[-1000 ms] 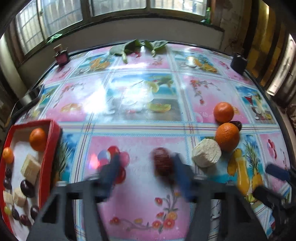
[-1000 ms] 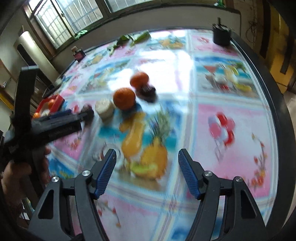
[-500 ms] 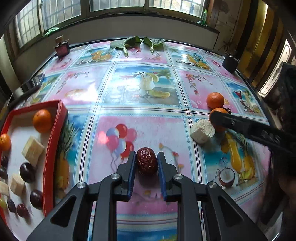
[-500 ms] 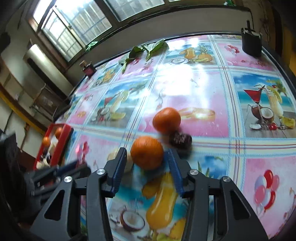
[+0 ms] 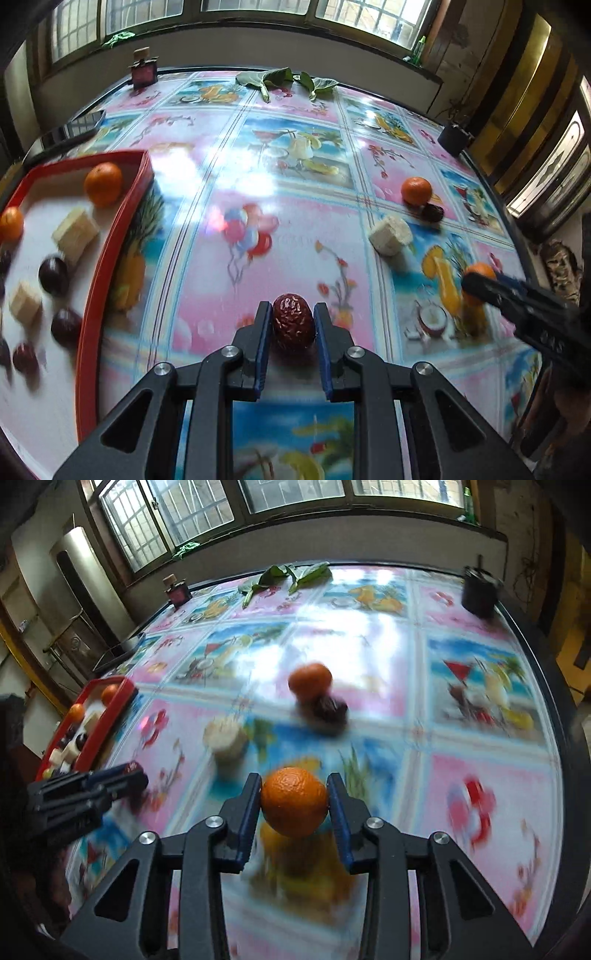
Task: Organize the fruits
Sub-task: 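Grasp an orange with the right gripper while the left grasps a red date, then carry the held orange and red date over the tray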
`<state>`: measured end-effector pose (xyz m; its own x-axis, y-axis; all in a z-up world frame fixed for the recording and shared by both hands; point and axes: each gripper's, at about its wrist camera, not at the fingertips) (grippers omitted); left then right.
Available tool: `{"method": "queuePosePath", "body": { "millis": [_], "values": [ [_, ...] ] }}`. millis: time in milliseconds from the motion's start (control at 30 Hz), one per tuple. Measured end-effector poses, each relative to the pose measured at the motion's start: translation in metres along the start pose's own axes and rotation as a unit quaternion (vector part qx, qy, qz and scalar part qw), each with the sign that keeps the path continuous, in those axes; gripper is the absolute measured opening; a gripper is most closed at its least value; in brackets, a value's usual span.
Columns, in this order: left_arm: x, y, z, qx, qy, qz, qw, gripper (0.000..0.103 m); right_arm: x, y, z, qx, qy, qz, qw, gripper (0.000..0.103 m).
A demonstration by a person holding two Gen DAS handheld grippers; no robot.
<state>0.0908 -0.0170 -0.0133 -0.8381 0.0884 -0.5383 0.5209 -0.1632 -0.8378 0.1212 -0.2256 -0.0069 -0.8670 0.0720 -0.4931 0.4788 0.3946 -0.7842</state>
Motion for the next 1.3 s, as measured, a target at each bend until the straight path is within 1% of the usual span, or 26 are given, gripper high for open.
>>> {"method": "queuePosePath", "body": {
  "millis": [200,233,367,567,733,900,1000,1167,1300],
  "values": [
    [0.032,-0.023,0.016,-0.018,0.026,0.016,0.9994,0.022,0.047,-0.031,0.001,0.004,0.005,-0.005,1.000,0.038],
    [0.037,-0.026,0.018,-0.018,0.026,0.018,0.9993,0.022,0.057,-0.035,0.000,0.005,0.004,-0.006,1.000,0.038],
    [0.052,-0.038,0.022,-0.007,0.031,0.017,0.9994,0.022,0.077,-0.043,-0.011,0.004,0.007,-0.011,1.000,0.038],
    [0.062,-0.059,0.019,0.004,0.038,0.028,0.9989,0.022,0.090,-0.049,-0.035,0.000,0.006,-0.007,1.000,0.038],
    [0.067,-0.074,0.011,0.007,0.035,0.038,0.9986,0.022,0.090,-0.045,-0.059,-0.006,-0.002,-0.010,1.000,0.038],
    [0.066,-0.088,-0.010,0.006,0.019,0.051,0.9985,0.022,0.087,-0.039,-0.088,-0.015,-0.019,-0.014,1.000,0.038],
    [0.066,-0.098,-0.032,-0.005,0.002,0.061,0.9981,0.022,0.081,-0.034,-0.111,-0.028,-0.035,-0.016,0.999,0.038],
    [0.070,-0.109,-0.073,-0.034,-0.031,0.068,0.9966,0.022,0.072,-0.024,-0.162,-0.055,-0.074,-0.016,0.996,0.038],
    [0.076,-0.117,-0.108,-0.060,-0.060,0.072,0.9938,0.022,0.069,-0.014,-0.203,-0.077,-0.107,-0.020,0.991,0.038]
  ]
}}
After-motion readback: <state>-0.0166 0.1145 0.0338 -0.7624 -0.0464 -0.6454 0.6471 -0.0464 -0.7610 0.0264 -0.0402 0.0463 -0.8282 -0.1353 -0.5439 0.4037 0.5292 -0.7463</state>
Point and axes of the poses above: each gripper's, at about its wrist camera, not at the fingertips, and y roughly the way its jaws point, z to its right, x to its underside, and after that the axes turned 9 degrees about y, right-handed
